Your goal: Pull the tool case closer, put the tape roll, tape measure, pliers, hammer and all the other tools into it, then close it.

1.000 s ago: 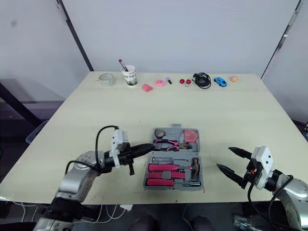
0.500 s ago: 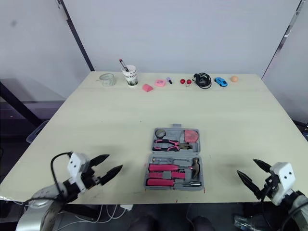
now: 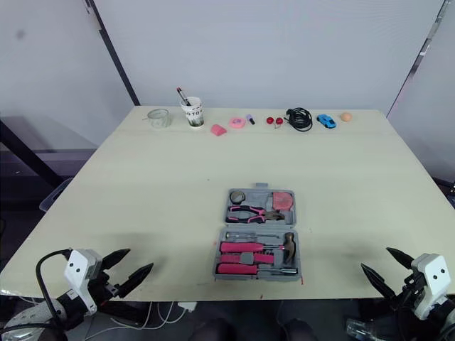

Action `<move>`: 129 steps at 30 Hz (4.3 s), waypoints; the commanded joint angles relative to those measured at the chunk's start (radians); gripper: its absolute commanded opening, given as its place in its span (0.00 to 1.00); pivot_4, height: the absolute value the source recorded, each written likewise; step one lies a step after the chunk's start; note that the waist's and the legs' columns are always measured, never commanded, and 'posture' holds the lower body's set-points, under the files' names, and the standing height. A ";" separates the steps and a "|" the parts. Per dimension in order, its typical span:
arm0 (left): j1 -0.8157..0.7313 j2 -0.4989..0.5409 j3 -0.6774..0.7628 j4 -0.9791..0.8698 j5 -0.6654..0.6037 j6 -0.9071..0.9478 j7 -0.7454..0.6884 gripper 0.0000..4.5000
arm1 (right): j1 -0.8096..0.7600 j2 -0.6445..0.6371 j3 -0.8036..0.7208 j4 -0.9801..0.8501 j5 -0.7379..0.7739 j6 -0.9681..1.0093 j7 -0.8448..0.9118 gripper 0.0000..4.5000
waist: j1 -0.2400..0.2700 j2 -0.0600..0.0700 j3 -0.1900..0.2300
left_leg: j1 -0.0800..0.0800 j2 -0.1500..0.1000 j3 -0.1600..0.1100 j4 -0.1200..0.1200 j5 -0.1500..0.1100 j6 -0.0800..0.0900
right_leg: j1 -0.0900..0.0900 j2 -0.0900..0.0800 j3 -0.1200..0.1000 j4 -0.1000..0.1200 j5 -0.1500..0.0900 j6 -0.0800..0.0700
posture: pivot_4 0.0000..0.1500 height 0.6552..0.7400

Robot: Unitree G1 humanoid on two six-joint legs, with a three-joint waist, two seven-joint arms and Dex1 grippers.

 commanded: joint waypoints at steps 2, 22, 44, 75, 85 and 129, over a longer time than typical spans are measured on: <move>-0.071 0.036 -0.019 -0.014 -0.019 0.005 -0.034 0.99 | -0.049 -0.019 0.018 -0.045 0.018 0.029 0.021 1.00 | -0.001 0.000 0.000 | 0.000 0.000 0.000 0.000 0.000 0.000 | 0.000 0.000 0.000 0.000 0.000 0.000 | 1.00 1.00; -0.598 0.107 -0.310 0.411 0.101 -0.038 -0.289 0.52 | -0.483 -0.070 0.313 0.055 -0.127 0.226 0.024 0.52 | -0.001 0.000 0.000 | -0.002 -0.004 0.004 0.001 0.000 0.000 | 0.001 0.003 -0.002 0.001 0.001 -0.001 | 1.00 1.00; -0.964 -0.033 -0.497 0.926 0.288 -0.189 -0.445 0.01 | -0.755 0.001 0.582 0.344 -0.359 0.173 0.093 0.00 | -0.004 -0.001 0.001 | -0.004 -0.004 0.002 0.001 0.000 0.000 | 0.000 0.005 -0.002 0.000 0.003 0.004 | 1.00 1.00; -1.019 -0.171 -0.524 1.032 0.382 -0.238 -0.409 0.01 | -0.786 0.054 0.592 0.405 -0.381 0.126 0.128 0.00 | -0.006 -0.001 0.000 | -0.004 -0.005 0.001 0.001 0.000 0.000 | 0.001 0.005 -0.002 0.000 0.003 0.004 | 1.00 1.00; -0.984 -0.172 -0.535 0.998 0.382 -0.222 -0.450 0.01 | -0.780 0.059 0.605 0.383 -0.379 0.135 0.153 0.00 | -0.002 -0.001 0.000 | -0.004 -0.005 0.001 0.001 0.000 0.000 | 0.001 0.005 -0.002 0.000 0.003 0.004 | 1.00 1.00; -0.812 -0.100 -0.594 0.687 0.360 -0.059 -0.518 0.01 | -0.723 0.032 0.614 0.291 -0.384 0.260 0.220 0.00 | -0.020 -0.001 0.000 | -0.003 -0.004 0.001 0.001 0.000 0.000 | 0.001 0.005 -0.002 0.001 0.003 0.004 | 1.00 1.00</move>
